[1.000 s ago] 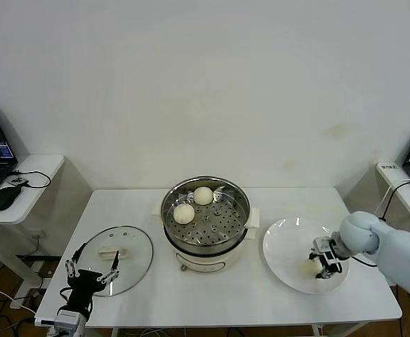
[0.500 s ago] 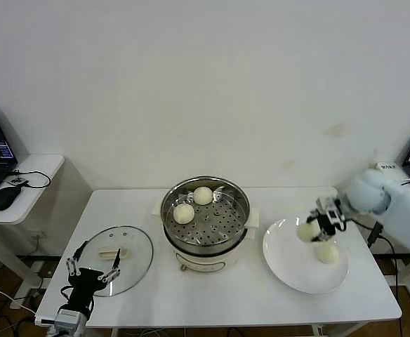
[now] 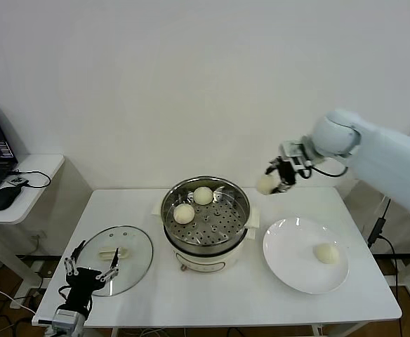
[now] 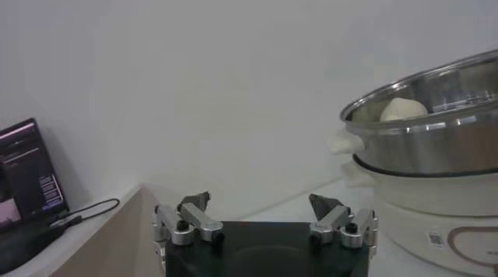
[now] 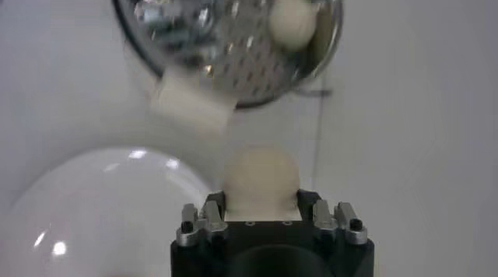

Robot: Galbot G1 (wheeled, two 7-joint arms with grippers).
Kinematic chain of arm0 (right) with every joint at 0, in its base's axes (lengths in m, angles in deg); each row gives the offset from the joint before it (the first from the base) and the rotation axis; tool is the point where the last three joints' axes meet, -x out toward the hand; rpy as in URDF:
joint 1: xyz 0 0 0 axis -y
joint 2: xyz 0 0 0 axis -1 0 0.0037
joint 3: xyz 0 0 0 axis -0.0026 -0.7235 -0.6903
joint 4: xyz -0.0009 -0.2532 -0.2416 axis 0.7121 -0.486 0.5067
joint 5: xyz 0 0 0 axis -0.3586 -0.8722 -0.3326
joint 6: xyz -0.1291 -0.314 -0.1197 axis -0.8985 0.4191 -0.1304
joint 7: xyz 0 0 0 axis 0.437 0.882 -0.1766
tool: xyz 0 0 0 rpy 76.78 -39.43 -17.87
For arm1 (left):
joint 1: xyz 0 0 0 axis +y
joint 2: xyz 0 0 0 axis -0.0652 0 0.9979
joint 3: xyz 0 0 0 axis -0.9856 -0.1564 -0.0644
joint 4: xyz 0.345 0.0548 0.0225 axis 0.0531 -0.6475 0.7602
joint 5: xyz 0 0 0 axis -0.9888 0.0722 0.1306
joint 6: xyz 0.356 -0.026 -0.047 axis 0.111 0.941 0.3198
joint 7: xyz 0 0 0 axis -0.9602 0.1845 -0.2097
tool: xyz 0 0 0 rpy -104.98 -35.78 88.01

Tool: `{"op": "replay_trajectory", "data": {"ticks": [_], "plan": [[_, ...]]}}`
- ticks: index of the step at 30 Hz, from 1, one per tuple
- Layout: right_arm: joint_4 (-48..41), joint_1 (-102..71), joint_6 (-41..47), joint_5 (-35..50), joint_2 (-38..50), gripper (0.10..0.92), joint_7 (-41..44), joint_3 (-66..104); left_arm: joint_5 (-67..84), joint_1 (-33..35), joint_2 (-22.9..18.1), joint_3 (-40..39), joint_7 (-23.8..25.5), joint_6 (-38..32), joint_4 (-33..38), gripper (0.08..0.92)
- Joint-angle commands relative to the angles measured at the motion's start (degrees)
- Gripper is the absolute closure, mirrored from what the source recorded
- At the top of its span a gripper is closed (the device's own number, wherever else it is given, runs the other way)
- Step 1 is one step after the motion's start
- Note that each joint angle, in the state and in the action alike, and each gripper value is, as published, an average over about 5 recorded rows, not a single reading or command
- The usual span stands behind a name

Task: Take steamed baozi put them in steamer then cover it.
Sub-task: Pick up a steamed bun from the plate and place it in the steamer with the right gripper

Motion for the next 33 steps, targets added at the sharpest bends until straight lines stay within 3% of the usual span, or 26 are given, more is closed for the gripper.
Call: {"op": "replay_trajectory", "data": {"ticks": [1,14,23,33], "plan": [[-2.3,4.7,-6.5,4.5,-16.2,0.446,-3.5,-7.9,0.0,0.3,-0.1,0.5,0.0,0.0,0.1,0.177],[-3.3,0.1,-19.8,-6.1,-22.1,0.440,-2.3,-13.0,0.6,0.8,-0.5,2.2,-0.1,-0.1,1.0,0.177],[-4.1,-2.9,-21.9,-11.1,-23.4,0.440,-2.1,-13.0,0.8,1.0,-0.5,2.6,-0.1,-0.3,0.7,0.177],[-3.0,-2.4,-22.4,-11.2,-22.7,0.432,-0.2,-13.6,0.8,1.1,-0.8,2.6,-0.1,-0.7,0.3,0.177]]}}
